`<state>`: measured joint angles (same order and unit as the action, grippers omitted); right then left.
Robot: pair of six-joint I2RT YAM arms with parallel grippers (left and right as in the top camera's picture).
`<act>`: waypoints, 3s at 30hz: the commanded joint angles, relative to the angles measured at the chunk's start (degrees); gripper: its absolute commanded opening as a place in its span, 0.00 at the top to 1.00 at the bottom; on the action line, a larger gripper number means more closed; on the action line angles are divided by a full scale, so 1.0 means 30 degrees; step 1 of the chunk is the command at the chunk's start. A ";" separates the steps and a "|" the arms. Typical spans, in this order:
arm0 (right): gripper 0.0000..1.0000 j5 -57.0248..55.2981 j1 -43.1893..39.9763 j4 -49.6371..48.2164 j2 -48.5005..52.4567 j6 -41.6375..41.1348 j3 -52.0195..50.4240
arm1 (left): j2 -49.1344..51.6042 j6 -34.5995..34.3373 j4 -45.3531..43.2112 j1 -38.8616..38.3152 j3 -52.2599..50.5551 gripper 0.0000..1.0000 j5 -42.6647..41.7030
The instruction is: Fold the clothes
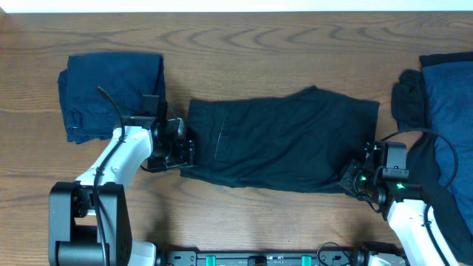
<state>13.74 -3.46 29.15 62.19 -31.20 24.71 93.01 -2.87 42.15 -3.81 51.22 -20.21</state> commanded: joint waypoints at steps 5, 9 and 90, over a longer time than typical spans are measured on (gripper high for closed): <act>0.99 0.0226 -0.0073 0.0000 -0.0015 0.0000 0.0262 | -0.0073 0.1632 0.0430 0.0109 -0.0109 0.46 -0.2601; 0.99 0.0226 -0.0073 0.0000 -0.0015 0.0000 0.0262 | -0.0073 0.1581 0.0576 0.0109 -0.0109 0.52 -0.2616; 0.99 0.0816 -0.0087 0.3963 -0.0852 0.1013 0.8320 | -0.0721 -0.0525 0.4371 0.0087 0.5960 0.94 -0.2127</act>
<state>18.00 -3.46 40.97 60.23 -29.52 46.33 92.44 -2.83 55.11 -3.75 65.36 -26.46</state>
